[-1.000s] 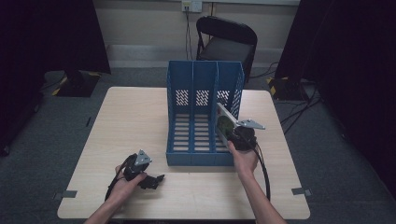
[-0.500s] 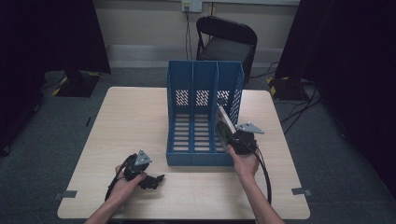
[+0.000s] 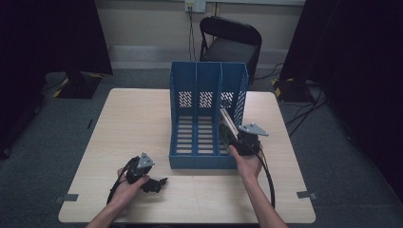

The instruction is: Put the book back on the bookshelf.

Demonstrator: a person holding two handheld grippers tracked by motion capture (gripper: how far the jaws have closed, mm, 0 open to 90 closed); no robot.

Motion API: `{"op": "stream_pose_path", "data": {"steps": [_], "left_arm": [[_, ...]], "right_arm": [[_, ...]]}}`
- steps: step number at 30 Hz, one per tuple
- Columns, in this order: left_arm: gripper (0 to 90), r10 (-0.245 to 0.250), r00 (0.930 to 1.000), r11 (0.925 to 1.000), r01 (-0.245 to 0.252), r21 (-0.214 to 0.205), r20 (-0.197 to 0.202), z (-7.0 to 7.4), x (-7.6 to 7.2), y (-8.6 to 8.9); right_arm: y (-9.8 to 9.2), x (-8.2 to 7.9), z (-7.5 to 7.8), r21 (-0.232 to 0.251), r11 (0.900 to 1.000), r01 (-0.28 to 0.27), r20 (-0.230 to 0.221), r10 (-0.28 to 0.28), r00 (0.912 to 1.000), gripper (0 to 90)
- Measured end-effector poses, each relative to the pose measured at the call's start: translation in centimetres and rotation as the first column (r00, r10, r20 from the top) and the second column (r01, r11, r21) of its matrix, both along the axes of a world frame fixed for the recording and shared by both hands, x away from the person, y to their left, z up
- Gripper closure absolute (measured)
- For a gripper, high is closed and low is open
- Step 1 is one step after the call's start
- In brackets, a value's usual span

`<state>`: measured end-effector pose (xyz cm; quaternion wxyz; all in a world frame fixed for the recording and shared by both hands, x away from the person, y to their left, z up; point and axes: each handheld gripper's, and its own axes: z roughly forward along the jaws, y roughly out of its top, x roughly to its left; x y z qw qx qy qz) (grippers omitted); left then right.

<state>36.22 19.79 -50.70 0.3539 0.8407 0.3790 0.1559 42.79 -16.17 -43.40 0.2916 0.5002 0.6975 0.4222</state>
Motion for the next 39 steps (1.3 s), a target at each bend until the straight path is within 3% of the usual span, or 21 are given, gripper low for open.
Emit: {"op": "stream_pose_path", "data": {"steps": [8, 11, 18, 20, 27, 35, 39], "left_arm": [[0.0, -0.001, 1.0, 1.0, 0.001, 0.005, -0.001, 0.0, 0.1, 0.0], [0.0, 0.0, 1.0, 1.0, 0.0, 0.004, -0.002, 0.0, 0.1, -0.1], [0.0, 0.001, 1.0, 1.0, -0.001, 0.005, -0.001, 0.0, 0.0, -0.1], [0.0, 0.0, 1.0, 1.0, 0.0, 0.005, 0.0, 0.0, 0.0, -0.1], [0.3, 0.002, 1.0, 1.0, -0.002, 0.003, 0.002, 0.0, 0.0, -0.1], [0.2, 0.002, 1.0, 1.0, -0.002, 0.004, 0.001, 0.0, 0.0, -0.1], [0.2, 0.003, 1.0, 1.0, -0.003, 0.004, 0.001, 0.0, 0.0, -0.1]], "right_arm": [[0.1, 0.3, -0.3, 0.011, 0.9999, 0.003, -0.005, -0.003, 1.0, 69.7], [0.1, 0.3, -0.4, 0.005, 1.0, 0.001, -0.004, -0.001, 1.0, 75.6], [0.3, 0.0, -0.5, 0.002, 0.9985, 0.055, 0.014, -0.055, 0.9984, 76.6], [0.6, -0.2, -0.6, -0.034, 0.9951, 0.093, 0.042, -0.092, 0.9949, 76.7], [0.9, -0.4, -0.7, -0.016, 0.9857, 0.168, 0.056, -0.167, 0.9845, 76.9], [1.0, -0.7, -0.3, -0.011, 0.9786, 0.206, 0.072, -0.204, 0.9762, 76.8], [1.0, -0.6, -0.3, -0.013, 0.9667, 0.256, 0.062, -0.254, 0.9652, 76.8]]}}
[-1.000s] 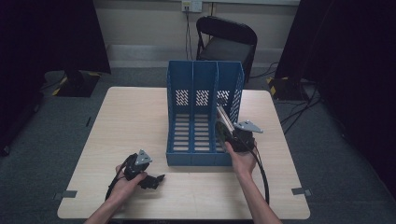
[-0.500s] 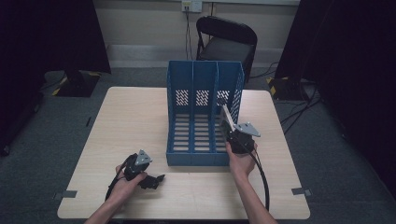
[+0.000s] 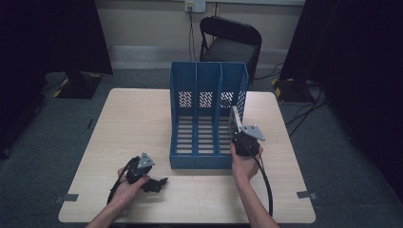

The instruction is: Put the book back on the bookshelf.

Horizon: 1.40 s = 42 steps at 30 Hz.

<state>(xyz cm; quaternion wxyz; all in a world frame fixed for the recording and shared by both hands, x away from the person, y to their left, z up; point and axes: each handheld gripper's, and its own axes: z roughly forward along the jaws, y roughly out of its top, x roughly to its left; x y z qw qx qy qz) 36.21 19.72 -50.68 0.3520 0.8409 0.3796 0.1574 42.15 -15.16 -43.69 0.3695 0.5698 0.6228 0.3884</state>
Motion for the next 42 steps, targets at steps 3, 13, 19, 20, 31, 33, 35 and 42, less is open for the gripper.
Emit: {"op": "stream_pose_path", "data": {"steps": [3, 13, 19, 20, 31, 33, 35, 42], "left_arm": [[0.3, 0.0, 1.0, 1.0, 0.0, 0.0, 0.0, 0.0, -0.01, 0.0], [0.3, -0.004, 1.0, 1.0, 0.004, -0.002, 0.001, -0.01, -0.01, -0.02], [0.3, -0.004, 1.0, 1.0, 0.004, -0.003, 0.0, -0.02, -0.02, -0.02], [0.3, -0.003, 1.0, 1.0, 0.003, -0.002, 0.0, -0.01, -0.03, -0.02], [0.3, -0.005, 1.0, 1.0, 0.005, -0.003, 0.0, -0.01, -0.09, -0.03], [0.3, -0.005, 1.0, 1.0, 0.005, -0.003, 0.0, -0.02, -0.08, -0.02], [0.3, -0.005, 1.0, 1.0, 0.005, -0.003, 0.0, -0.02, -0.09, -0.03], [0.3, -0.005, 1.0, 1.0, 0.005, -0.002, 0.0, -0.01, -0.09, -0.03]], "right_arm": [[-0.24, 0.11, -0.18, 0.033, 0.9993, 0.021, -0.017, -0.02, 0.9997, 76.7], [-0.61, 0.03, 0.49, 0.019, 0.9995, 0.025, 0.002, -0.025, 0.9997, 71.3], [-0.23, 0.0, 0.45, 0.018, 0.9989, 0.043, 0.006, -0.043, 0.9991, 76.4], [-0.19, 0.02, 0.47, 0.027, 0.9983, 0.051, 0.002, -0.051, 0.9987, 76.4], [-0.34, 0.2, 0.49, 0.027, 0.9988, 0.042, -0.011, -0.041, 0.9991, 69.7], [-0.37, 0.25, 0.46, 0.028, 0.9991, 0.032, -0.008, -0.031, 0.9995, 66.1], [-0.31, 0.27, 0.42, 0.045, 0.9989, 0.01, -0.009, -0.01, 0.9999, 63.1], [-0.31, 0.32, 0.43, 0.061, 0.998, -0.017, -0.01, 0.017, 0.9998, 57.1]]}}
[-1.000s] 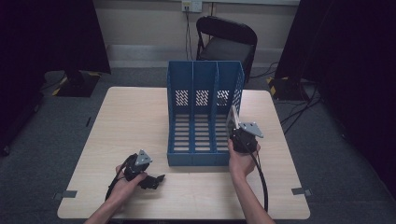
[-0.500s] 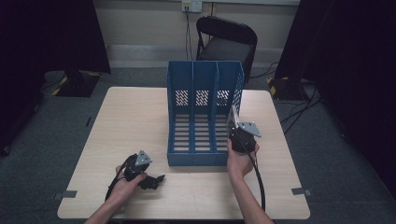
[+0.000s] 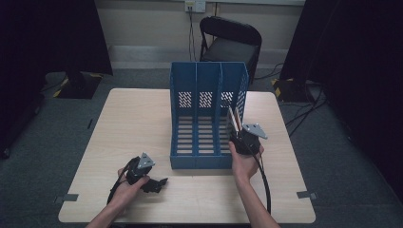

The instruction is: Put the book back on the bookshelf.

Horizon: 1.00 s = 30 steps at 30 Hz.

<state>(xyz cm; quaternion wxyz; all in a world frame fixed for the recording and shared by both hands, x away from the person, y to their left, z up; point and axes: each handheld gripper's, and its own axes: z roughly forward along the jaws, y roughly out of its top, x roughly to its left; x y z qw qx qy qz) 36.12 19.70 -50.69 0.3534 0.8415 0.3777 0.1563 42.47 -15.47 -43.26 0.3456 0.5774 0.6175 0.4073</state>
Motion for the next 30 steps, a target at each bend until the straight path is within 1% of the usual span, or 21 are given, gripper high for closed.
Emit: {"op": "stream_pose_path", "data": {"steps": [3, 5, 10, 14, 17, 21, 24, 30], "left_arm": [[0.3, 0.0, 1.0, 1.0, 0.0, -0.001, 0.0, 0.0, 0.0, 0.0], [0.3, 0.0, 1.0, 1.0, 0.0, 0.0, 0.0, 0.0, 0.0, 0.0], [0.3, 0.0, 1.0, 1.0, 0.0, 0.0, 0.0, 0.0, 0.0, 0.0], [0.3, 0.0, 1.0, 1.0, 0.0, -0.001, 0.0, 0.0, 0.0, 0.0], [0.3, 0.0, 1.0, 1.0, 0.0, -0.001, 0.0, 0.0, 0.0, 0.0], [0.3, 0.0, 1.0, 1.0, 0.0, -0.001, 0.0, 0.0, 0.0, 0.0], [0.3, 0.0, 1.0, 1.0, 0.0, -0.001, 0.0, 0.0, 0.0, 0.0], [0.3, 0.001, 1.0, 1.0, -0.001, 0.001, -0.001, 0.0, 0.0, 0.0]], "right_arm": [[-0.2, 0.0, 0.1, 0.007, 1.0, 0.001, 0.005, -0.001, 1.0, 54.8], [-0.2, 0.0, 0.2, -0.001, 1.0, -0.006, 0.015, 0.006, 0.9999, 53.9], [-0.3, -0.2, 0.5, 0.003, 0.9998, -0.019, 0.035, 0.019, 0.9992, 52.6], [-0.7, -0.2, 0.6, 0.037, 0.9987, -0.036, 0.023, 0.035, 0.9991, 51.4], [-0.7, -0.1, 0.7, 0.039, 0.9976, -0.058, 0.025, 0.057, 0.9981, 51.2], [-1.1, 0.0, 0.8, 0.068, 0.9939, -0.087, 0.022, 0.085, 0.9961, 50.8], [-1.2, 0.0, 0.9, 0.076, 0.9913, -0.107, 0.023, 0.106, 0.9942, 50.2], [-1.5, 0.0, 1.2, 0.085, 0.9885, -0.125, 0.025, 0.124, 0.992, 49.2]]}}
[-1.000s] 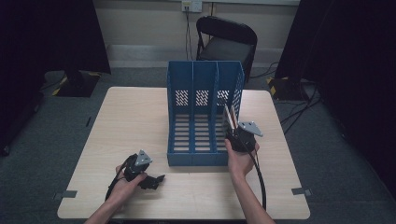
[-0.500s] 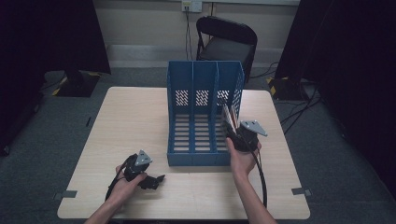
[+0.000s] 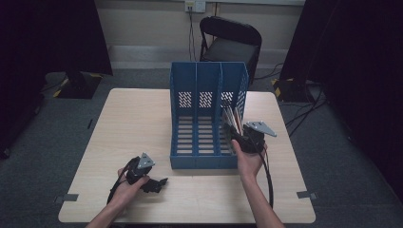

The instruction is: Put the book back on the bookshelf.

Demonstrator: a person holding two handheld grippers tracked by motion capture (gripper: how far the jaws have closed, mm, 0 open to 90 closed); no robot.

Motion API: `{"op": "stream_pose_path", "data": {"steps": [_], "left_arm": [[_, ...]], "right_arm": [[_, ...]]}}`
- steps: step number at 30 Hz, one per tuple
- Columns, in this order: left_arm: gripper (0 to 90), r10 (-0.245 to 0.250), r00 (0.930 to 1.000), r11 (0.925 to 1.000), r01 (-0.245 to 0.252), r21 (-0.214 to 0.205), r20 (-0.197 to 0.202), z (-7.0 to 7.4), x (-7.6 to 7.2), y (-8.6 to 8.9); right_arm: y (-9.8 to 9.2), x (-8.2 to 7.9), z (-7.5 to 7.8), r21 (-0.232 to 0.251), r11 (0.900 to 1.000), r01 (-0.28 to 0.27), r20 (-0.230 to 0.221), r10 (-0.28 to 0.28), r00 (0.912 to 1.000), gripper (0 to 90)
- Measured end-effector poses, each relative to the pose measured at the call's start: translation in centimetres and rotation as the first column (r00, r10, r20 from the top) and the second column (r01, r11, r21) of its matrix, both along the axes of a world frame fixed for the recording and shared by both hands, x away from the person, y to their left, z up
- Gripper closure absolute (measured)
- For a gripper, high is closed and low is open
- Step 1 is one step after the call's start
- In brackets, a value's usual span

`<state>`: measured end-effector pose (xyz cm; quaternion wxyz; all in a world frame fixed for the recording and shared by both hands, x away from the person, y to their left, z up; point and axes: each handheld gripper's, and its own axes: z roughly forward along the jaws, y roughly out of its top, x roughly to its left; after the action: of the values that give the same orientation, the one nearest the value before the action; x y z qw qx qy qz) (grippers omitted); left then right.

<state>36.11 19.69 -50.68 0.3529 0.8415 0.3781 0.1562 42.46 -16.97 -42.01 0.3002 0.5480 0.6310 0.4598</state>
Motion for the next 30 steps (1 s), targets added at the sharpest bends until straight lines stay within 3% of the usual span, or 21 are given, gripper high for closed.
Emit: {"op": "stream_pose_path", "data": {"steps": [10, 16, 19, 30], "left_arm": [[0.3, -0.001, 1.0, 1.0, 0.001, -0.001, 0.0, 0.0, 0.0, 0.0], [0.3, -0.001, 1.0, 1.0, 0.001, -0.001, 0.0, 0.0, 0.0, 0.0], [0.3, -0.001, 1.0, 1.0, 0.001, -0.001, 0.001, 0.0, 0.0, 0.0], [0.3, -0.004, 1.0, 1.0, 0.004, 0.002, 0.002, 0.0, 0.0, 0.1]], "right_arm": [[-0.2, 0.2, 1.2, -0.002, 0.9996, -0.029, 0.018, 0.029, 0.9994, 45.8], [-0.8, 0.3, 0.9, -0.006, 0.998, -0.063, -0.013, 0.062, 0.998, 34.1], [-1.1, 0.2, 0.7, 0.01, 0.9952, -0.098, -0.033, 0.098, 0.9947, 25.8], [-2.7, -1.2, 0.5, 0.073, 0.9837, -0.165, -0.048, 0.168, 0.9845, 14.3]]}}
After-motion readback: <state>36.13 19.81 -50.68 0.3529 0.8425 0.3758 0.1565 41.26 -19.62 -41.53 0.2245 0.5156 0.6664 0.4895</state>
